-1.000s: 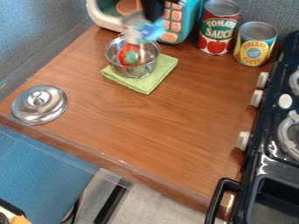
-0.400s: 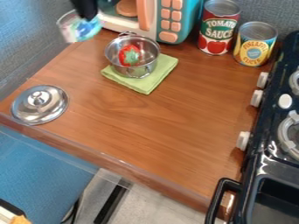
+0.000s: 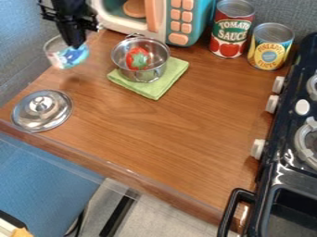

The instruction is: Move the can to the left side of the pan

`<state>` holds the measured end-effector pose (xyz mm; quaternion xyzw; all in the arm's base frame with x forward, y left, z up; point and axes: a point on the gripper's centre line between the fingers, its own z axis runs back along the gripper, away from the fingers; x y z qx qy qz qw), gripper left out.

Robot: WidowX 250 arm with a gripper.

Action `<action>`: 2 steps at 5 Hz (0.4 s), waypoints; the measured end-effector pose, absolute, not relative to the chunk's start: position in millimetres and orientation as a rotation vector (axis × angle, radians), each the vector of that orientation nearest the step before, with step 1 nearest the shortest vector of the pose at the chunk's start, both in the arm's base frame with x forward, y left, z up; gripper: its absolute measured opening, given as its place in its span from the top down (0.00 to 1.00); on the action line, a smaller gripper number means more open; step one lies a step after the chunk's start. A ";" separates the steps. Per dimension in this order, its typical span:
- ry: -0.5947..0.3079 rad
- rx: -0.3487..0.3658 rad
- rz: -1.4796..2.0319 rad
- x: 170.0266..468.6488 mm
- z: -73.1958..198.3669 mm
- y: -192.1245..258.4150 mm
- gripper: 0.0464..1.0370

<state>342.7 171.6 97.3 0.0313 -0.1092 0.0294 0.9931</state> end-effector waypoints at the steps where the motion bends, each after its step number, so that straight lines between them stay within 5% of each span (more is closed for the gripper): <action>1: -0.197 0.073 0.078 342.4 83.9 176.9 0.98; 2: -0.159 0.065 0.100 340.3 69.5 179.0 0.96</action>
